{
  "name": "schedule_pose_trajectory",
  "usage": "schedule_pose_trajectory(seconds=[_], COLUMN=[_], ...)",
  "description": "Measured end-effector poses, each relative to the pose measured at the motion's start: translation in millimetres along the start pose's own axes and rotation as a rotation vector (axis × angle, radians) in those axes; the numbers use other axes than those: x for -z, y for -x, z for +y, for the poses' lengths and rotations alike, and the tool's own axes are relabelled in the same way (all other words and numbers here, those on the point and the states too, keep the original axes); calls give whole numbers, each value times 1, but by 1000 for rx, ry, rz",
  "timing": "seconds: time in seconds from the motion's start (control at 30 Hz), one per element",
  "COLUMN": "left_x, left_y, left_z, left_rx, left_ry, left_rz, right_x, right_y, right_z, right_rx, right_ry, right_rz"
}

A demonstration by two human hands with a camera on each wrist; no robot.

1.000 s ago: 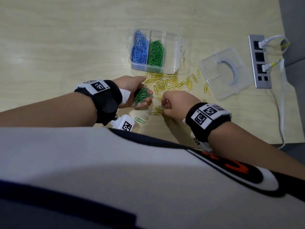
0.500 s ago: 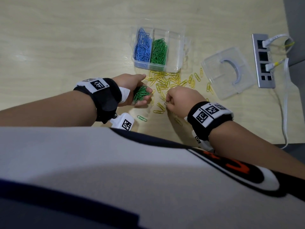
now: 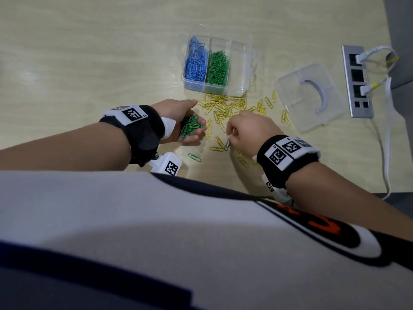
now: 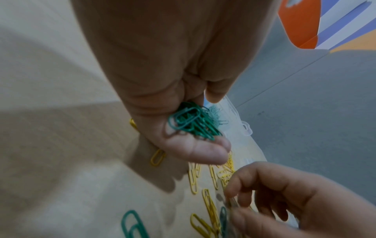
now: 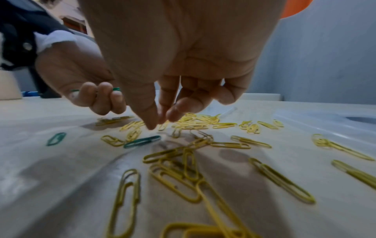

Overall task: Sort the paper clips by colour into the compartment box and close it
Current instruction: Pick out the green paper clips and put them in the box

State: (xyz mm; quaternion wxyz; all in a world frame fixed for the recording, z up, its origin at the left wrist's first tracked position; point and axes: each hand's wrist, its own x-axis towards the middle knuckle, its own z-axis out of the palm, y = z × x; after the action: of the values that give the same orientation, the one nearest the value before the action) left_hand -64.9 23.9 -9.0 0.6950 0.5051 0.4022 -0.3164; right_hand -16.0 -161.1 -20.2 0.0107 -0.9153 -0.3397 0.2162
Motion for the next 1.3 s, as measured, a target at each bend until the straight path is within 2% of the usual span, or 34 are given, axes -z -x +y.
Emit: schedule_pose_trajectory(seconds=[0.1, 0.3, 0.67, 0.83, 0.9, 1.0, 1.2, 1.3], left_x=[3, 10, 18, 22, 22, 22, 31, 33], left_y=[2, 6, 10, 11, 11, 13, 16, 16], left_z=[-1, -4, -4, -1, 1, 4, 10, 10], left_rx=[-7, -19, -40, -53, -55, -62, -81, -75], left_ry=[5, 12, 13, 20, 17, 12, 47, 57], left_rz=[10, 28, 44, 48, 51, 63, 83, 84], right_x=[-4, -11, -3, 0, -2, -8, -3, 1], right_y=[2, -2, 5, 10, 9, 4, -3, -4], right_z=[-7, -4, -9, -34, -48, -63, -50, -44], right_rx=[54, 16, -13, 126, 195, 262, 97, 137], right_ry=[68, 196, 209, 30, -24, 32, -112, -84], right_rz=[-61, -107, -155, -73, -122, -172, -55, -72])
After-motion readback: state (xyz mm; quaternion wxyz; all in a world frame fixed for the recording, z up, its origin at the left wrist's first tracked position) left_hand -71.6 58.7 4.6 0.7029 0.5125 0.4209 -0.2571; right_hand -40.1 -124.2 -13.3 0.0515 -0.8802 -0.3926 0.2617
